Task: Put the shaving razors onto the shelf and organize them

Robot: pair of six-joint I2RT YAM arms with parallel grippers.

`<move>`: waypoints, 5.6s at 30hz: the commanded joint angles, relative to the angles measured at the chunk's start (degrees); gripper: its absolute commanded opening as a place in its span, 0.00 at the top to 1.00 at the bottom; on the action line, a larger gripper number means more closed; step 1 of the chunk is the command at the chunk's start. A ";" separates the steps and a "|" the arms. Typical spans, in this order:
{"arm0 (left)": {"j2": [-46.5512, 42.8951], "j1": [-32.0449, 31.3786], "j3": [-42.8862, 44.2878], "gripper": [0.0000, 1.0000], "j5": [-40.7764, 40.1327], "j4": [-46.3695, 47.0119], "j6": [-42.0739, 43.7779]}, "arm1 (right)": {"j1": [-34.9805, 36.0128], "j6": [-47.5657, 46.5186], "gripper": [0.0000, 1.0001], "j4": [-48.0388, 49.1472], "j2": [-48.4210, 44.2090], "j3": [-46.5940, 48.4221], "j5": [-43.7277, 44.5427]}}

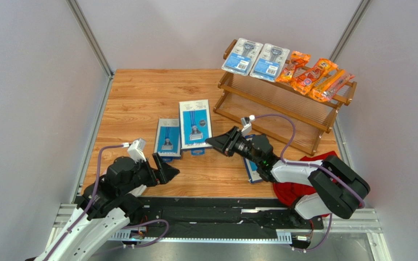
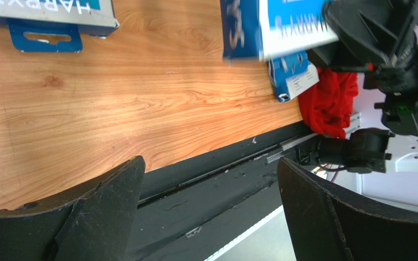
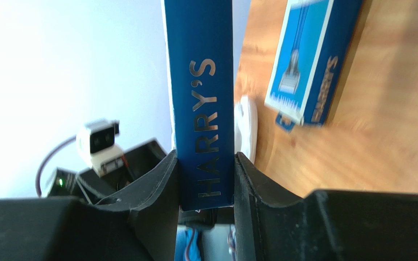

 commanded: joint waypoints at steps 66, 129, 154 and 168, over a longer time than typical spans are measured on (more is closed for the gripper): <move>0.01 0.12 0.54 0.03 2.32 1.06 0.45 | -31.03 -0.81 1.00 -11.80 3.03 15.54 0.57; -0.08 0.12 -0.96 0.06 5.39 2.91 0.97 | -27.07 -0.01 0.08 -28.32 9.28 25.74 11.30; 6.50 0.21 1.85 0.04 1.44 2.38 2.11 | -22.86 -3.00 0.07 -31.65 -7.06 9.58 9.01; 22.50 0.30 5.37 0.01 -2.16 3.70 4.67 | -12.67 -8.36 0.06 -48.18 -27.81 1.14 13.67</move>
